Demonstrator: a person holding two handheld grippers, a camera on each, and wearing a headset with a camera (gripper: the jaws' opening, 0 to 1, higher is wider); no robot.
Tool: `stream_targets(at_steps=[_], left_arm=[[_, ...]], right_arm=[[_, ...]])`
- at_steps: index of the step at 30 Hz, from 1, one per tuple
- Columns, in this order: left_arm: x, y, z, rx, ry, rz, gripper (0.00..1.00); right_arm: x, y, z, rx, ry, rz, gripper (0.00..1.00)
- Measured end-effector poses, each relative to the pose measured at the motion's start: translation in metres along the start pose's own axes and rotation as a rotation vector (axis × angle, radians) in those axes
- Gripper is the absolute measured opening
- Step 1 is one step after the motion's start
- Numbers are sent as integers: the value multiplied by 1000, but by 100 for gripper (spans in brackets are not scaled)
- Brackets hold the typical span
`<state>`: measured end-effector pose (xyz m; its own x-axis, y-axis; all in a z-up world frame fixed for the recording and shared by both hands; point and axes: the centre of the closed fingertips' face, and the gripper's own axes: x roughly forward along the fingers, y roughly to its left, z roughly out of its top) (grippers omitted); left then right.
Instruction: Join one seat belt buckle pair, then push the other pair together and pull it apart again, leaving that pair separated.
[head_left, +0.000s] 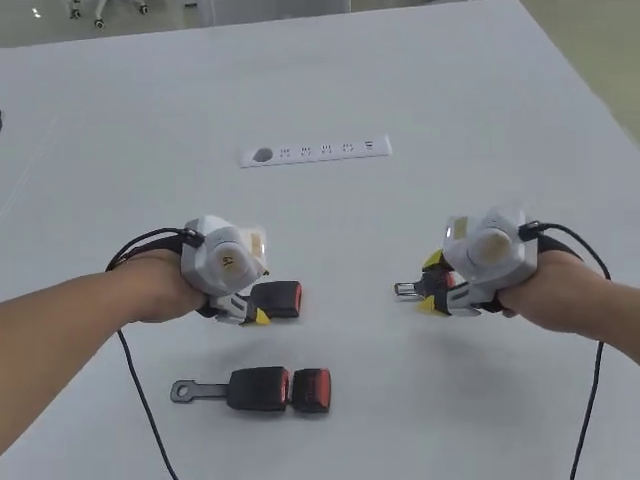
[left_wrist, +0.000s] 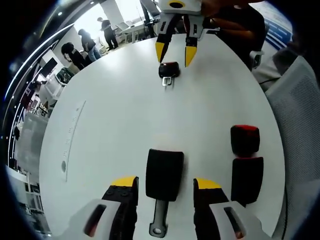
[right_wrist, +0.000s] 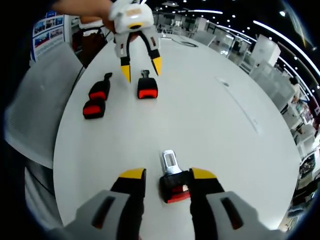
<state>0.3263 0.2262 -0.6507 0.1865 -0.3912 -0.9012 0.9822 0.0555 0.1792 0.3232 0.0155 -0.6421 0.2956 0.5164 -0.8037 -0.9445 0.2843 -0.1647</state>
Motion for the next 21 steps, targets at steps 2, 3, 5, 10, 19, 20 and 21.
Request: stream_targets(at_steps=[2, 3, 5, 10, 19, 20, 21], left_arm=[[3, 0, -1, -5, 1, -12, 46], [5, 0, -2, -7, 2, -17, 47], [8, -1, -6, 0, 16, -25, 50], [15, -2, -17, 2, 50, -48, 49], [21, -2, -24, -24, 72, -69, 40], [20, -3, -23, -26, 72, -73, 40], [20, -4, -23, -26, 76, -73, 40]], right_arm=[[1, -4, -8, 7, 11, 7, 36], [1, -3, -13, 20, 17, 20, 38], [2, -3, -18, 22, 24, 24, 38], [5, 1, -21, 14, 28, 36, 37], [16, -1, -26, -32, 38, 52, 36], [17, -1, -28, -52, 48, 53, 36], [18, -1, -29, -84, 56, 51, 36]])
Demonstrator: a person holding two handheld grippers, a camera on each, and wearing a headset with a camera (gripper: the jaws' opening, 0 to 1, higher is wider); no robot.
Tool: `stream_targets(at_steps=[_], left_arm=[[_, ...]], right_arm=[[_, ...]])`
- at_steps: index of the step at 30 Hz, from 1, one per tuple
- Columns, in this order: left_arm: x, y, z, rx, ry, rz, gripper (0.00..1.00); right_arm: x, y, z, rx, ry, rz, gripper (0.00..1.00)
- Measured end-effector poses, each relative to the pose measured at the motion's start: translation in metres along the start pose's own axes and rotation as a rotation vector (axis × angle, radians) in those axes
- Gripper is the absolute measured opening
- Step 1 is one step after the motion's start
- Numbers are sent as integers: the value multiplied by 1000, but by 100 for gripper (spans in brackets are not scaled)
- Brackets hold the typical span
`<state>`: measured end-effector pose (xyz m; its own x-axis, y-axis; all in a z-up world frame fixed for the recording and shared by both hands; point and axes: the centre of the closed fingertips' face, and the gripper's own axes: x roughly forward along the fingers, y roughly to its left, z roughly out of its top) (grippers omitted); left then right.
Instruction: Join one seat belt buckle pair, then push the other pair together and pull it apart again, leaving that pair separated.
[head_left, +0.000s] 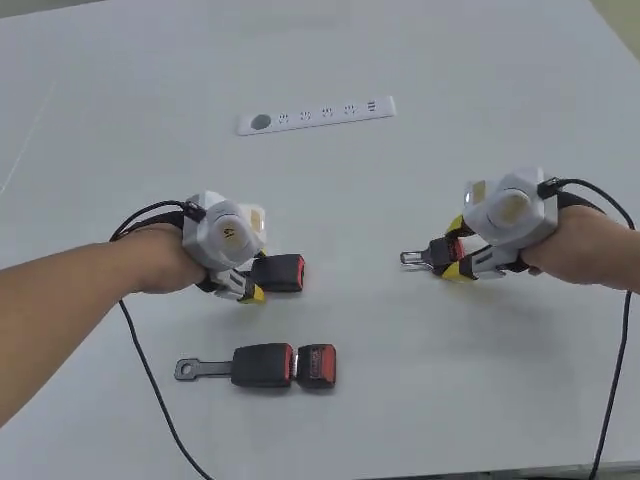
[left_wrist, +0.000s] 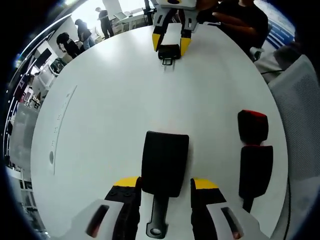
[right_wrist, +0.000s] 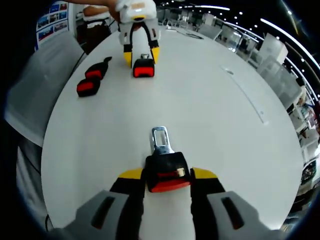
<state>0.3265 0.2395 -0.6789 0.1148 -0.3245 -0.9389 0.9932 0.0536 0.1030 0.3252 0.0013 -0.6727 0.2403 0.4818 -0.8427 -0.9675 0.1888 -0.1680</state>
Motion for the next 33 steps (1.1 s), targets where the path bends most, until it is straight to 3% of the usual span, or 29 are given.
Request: stream_targets(at_steps=[6, 12, 21, 33], left_arm=[[-3, 0, 2, -14, -5, 12, 35], [-4, -4, 4, 11, 5, 0, 31], [-2, -3, 2, -4, 33, 3, 31], [-3, -2, 1, -6, 33, 13, 31]], right_arm=[[1, -1, 0, 2, -9, 28, 35], [2, -2, 0, -19, -5, 43, 35], [3, -3, 2, -2, 0, 27, 35], [20, 12, 39, 1, -38, 38, 34]])
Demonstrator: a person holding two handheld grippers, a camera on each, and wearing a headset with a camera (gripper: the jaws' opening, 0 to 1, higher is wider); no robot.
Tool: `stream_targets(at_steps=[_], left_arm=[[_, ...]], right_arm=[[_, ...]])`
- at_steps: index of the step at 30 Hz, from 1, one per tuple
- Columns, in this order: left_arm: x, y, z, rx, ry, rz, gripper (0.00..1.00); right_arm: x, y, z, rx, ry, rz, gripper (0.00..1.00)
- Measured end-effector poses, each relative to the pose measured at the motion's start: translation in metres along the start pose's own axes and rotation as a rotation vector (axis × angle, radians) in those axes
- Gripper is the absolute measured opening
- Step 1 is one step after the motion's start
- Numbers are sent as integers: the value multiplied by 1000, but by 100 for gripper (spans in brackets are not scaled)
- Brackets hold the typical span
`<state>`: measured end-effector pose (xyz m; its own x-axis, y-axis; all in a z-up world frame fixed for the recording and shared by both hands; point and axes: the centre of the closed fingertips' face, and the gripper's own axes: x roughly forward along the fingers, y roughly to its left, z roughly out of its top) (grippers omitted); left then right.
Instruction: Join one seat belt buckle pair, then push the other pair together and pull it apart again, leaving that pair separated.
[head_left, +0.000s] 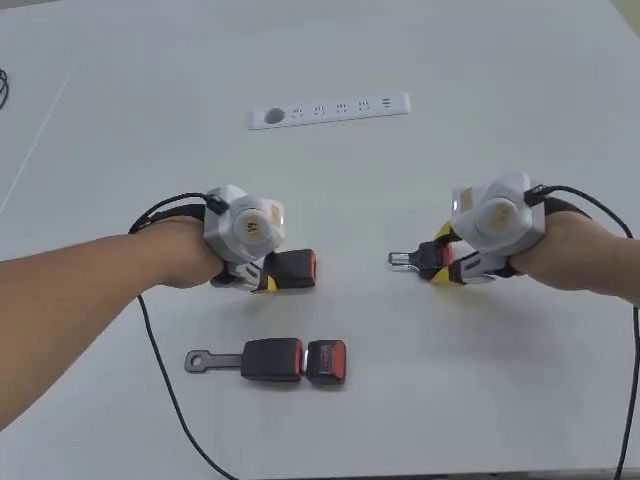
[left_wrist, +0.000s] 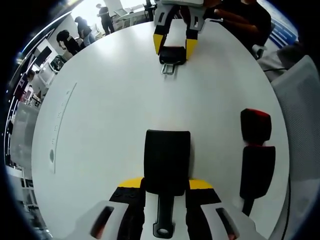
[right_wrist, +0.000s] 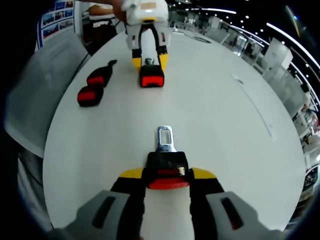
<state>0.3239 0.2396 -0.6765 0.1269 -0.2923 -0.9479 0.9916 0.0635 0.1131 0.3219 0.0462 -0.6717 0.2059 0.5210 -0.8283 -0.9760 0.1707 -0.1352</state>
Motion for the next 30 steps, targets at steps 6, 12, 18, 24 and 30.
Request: stream_targets(at_steps=[6, 12, 18, 24, 30], left_arm=[[0, 1, -1, 6, 0, -3, 31], [2, 4, -4, 9, 9, -5, 30], [4, 6, -6, 10, 14, -6, 30], [5, 6, -7, 9, 15, -9, 30], [5, 6, -6, 13, 18, -8, 30]], right_arm=[[18, 6, 28, -20, -25, 14, 34], [37, 7, 51, -46, -51, 25, 34], [48, 8, 67, -76, -57, 28, 34], [56, 11, 77, -86, -66, 30, 34], [58, 14, 83, -122, -54, 25, 33]])
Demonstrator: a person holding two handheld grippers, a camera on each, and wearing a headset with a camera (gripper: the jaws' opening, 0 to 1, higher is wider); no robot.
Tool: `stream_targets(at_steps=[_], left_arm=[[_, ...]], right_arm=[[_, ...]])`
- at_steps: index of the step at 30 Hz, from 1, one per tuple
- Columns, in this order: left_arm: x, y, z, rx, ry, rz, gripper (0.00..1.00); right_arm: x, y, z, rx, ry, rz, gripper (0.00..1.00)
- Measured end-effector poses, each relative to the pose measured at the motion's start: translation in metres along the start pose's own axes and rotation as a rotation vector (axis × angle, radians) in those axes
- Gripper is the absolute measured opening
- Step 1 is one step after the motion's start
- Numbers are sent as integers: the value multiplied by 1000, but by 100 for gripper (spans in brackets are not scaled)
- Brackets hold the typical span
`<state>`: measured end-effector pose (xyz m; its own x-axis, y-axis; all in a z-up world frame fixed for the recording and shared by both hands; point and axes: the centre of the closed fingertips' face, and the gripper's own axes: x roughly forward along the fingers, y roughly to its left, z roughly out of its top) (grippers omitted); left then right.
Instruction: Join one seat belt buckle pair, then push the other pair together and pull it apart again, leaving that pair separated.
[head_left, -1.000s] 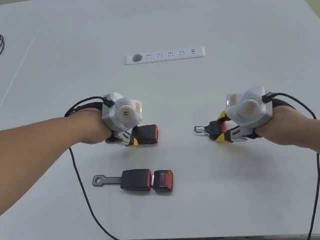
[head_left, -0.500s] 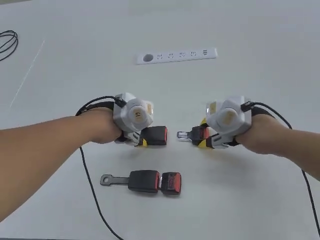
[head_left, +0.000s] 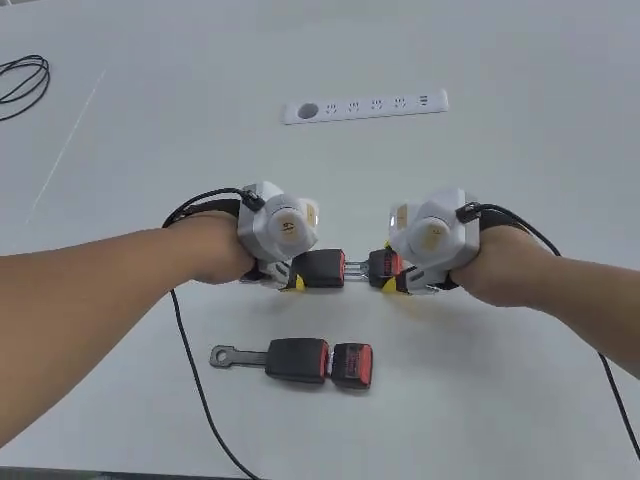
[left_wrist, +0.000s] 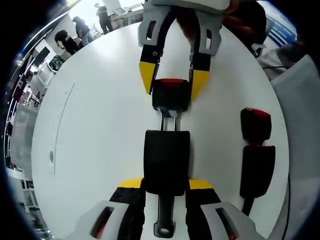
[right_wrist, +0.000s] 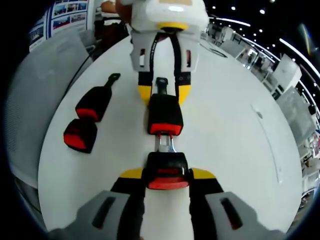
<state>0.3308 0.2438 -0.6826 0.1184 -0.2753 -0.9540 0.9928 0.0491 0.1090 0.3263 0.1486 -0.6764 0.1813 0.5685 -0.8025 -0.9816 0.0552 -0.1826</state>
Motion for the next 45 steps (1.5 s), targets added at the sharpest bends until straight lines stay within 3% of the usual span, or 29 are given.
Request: stream_targets(at_steps=[10, 13, 23, 32, 45], left_arm=[[0, -1, 1, 14, 13, -6, 30], [-1, -3, 3, 11, 5, -8, 29], [-3, -5, 4, 11, -14, -13, 29], [-5, -7, 6, 20, -20, -23, 29], [-6, -5, 4, 16, -22, -10, 29]], right_arm=[[3, 1, 4, 22, -19, 3, 32], [3, 3, 5, 57, -31, 7, 31], [5, 1, 9, 70, -58, 9, 30], [13, 1, 22, 51, -69, 10, 30], [12, 1, 20, 42, -68, 9, 31]])
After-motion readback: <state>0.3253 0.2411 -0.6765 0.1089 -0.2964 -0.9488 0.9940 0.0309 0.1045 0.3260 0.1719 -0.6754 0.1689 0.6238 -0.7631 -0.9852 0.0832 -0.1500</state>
